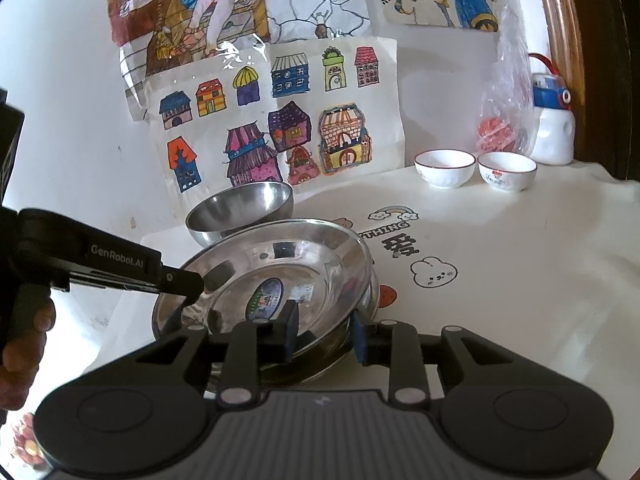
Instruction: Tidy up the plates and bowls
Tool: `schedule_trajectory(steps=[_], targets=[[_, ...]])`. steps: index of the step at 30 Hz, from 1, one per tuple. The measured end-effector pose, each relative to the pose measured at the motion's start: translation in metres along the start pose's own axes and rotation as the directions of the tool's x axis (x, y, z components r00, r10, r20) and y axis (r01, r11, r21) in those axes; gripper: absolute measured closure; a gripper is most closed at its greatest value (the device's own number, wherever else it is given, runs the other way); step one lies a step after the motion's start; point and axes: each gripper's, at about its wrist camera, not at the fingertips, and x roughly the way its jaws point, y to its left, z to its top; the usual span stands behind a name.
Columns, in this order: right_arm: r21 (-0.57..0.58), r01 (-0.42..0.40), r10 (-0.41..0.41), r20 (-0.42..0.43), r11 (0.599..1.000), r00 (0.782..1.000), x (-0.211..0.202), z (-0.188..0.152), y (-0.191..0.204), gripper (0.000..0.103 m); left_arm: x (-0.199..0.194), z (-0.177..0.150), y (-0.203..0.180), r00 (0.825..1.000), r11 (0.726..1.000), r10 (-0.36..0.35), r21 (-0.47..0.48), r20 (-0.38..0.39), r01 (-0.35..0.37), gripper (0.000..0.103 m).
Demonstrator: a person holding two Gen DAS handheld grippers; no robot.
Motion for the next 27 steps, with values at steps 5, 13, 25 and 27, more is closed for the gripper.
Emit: schedule_trajectory(steps=[5, 13, 25, 27], targets=[[-0.026, 0.023, -0.023, -0.014, 0.999, 1.0, 0.0, 0.001, 0.002, 0.067, 0.0, -0.001, 0.0, 1.0, 1.0, -0.005, 0.008, -0.001, 0.005, 0.082], [-0.093, 0.054, -0.057, -0.022, 0.994, 0.998, 0.003, 0.001, 0.01, 0.059, 0.003, 0.001, 0.001, 0.999, 0.999, -0.032, 0.006, -0.017, 0.032, 0.082], [-0.082, 0.062, -0.062, -0.001, 0.995, 0.998, -0.001, -0.002, 0.009, 0.04, 0.003, 0.0, 0.003, 0.999, 0.999, -0.043, 0.003, -0.012, 0.043, 0.082], [-0.073, 0.06, -0.059, 0.013, 0.996, 0.998, -0.004, -0.001, 0.007, 0.034, 0.002, 0.001, 0.003, 0.999, 0.999, -0.043, 0.004, -0.006, 0.044, 0.081]])
